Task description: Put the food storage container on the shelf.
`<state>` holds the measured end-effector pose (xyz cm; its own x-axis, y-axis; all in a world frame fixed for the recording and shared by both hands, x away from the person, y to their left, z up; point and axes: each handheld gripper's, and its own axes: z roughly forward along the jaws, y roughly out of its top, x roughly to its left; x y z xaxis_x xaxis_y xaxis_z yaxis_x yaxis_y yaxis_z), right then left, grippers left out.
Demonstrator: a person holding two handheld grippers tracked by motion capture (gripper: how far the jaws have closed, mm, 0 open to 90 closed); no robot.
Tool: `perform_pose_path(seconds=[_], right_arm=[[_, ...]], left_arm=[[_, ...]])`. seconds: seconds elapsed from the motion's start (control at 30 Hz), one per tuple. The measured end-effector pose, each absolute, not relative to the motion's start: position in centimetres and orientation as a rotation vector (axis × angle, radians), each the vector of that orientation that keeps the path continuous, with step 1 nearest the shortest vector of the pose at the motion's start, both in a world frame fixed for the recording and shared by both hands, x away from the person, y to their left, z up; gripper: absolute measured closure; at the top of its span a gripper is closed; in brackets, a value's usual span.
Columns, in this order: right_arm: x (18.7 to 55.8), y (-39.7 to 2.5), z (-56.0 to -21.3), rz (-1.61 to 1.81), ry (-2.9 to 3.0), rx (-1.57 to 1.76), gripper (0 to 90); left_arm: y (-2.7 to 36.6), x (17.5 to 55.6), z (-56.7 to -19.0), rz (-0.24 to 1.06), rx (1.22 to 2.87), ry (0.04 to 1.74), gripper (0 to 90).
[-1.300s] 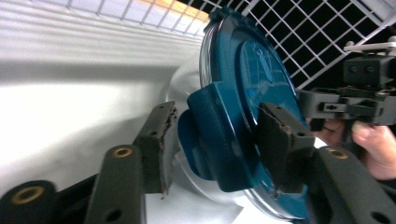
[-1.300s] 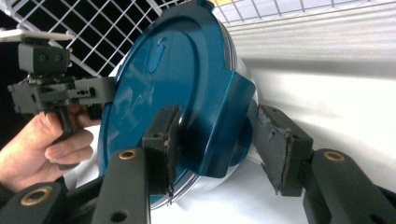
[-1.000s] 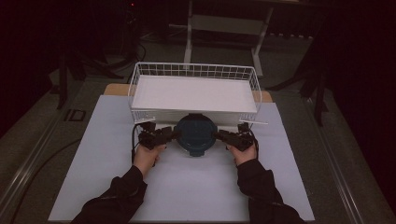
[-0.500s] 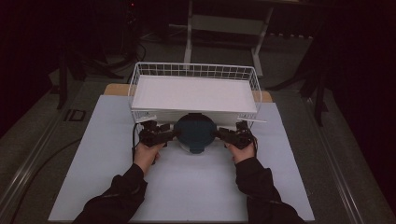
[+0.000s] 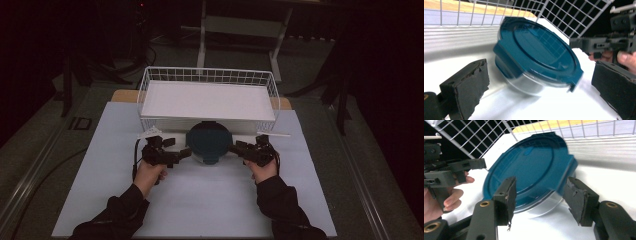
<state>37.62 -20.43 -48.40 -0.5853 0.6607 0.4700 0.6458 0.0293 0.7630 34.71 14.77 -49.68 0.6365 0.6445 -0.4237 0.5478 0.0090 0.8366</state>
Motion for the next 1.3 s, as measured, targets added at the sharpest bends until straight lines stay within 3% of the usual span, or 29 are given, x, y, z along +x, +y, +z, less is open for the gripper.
perform_pose_path(seconds=[0.2,0.53,0.57,0.6,0.63,1.3], right_arm=[[35.8,-20.1,-47.3,1.675,2.27,1.378,46.8],[33.2,-17.8,-47.4,1.673,2.404,1.265,63.0],[32.8,-17.3,-47.6,1.657,2.427,1.256,70.5],[32.8,-17.3,-47.6,1.657,2.427,1.256,70.5],[32.6,-16.9,-48.0,1.645,2.459,1.254,88.1],[34.0,-14.6,-49.8,1.568,2.518,1.274,90.0]], left_arm=[[15.3,32.9,-48.6,0.095,1.71,0.946,1.4],[16.2,30.1,-47.8,0.141,1.706,0.909,1.4],[16.1,29.5,-47.7,0.162,1.719,0.897,1.4],[16.1,29.5,-47.7,0.162,1.719,0.897,1.4],[16.1,28.8,-47.7,0.183,1.727,0.878,1.4],[16.6,26.6,-48.7,0.206,1.736,0.878,1.4]])
